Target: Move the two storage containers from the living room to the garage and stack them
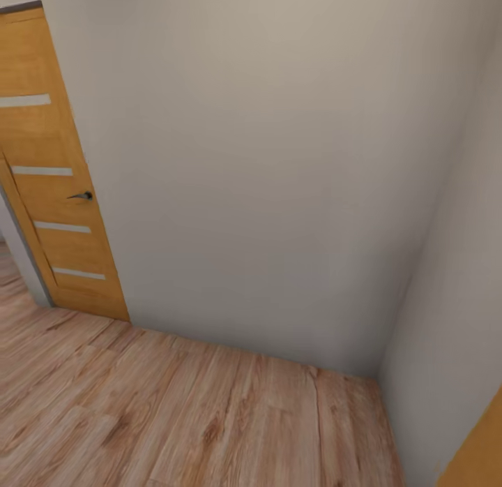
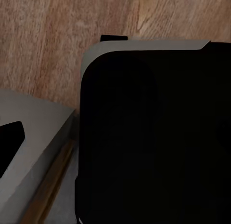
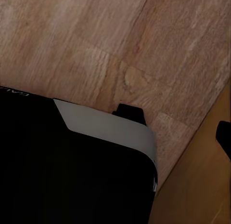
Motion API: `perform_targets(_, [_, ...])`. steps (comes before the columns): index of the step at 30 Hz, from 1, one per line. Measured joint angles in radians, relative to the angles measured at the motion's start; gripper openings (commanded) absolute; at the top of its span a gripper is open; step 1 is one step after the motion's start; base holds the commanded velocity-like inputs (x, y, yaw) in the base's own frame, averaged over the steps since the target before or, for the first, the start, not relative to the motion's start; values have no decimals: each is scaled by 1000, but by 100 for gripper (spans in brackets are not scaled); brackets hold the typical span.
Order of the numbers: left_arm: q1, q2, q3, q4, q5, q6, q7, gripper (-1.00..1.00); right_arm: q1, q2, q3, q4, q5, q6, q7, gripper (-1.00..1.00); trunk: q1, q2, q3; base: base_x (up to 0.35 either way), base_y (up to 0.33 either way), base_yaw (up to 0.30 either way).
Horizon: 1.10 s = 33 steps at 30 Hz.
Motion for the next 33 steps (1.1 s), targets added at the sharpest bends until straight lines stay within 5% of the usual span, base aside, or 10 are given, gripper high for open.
perform_targets(33, [0,0,0,0,0,0,1,100,0,0,0,0,2,0,1,100,0,0,0,321,0,272])
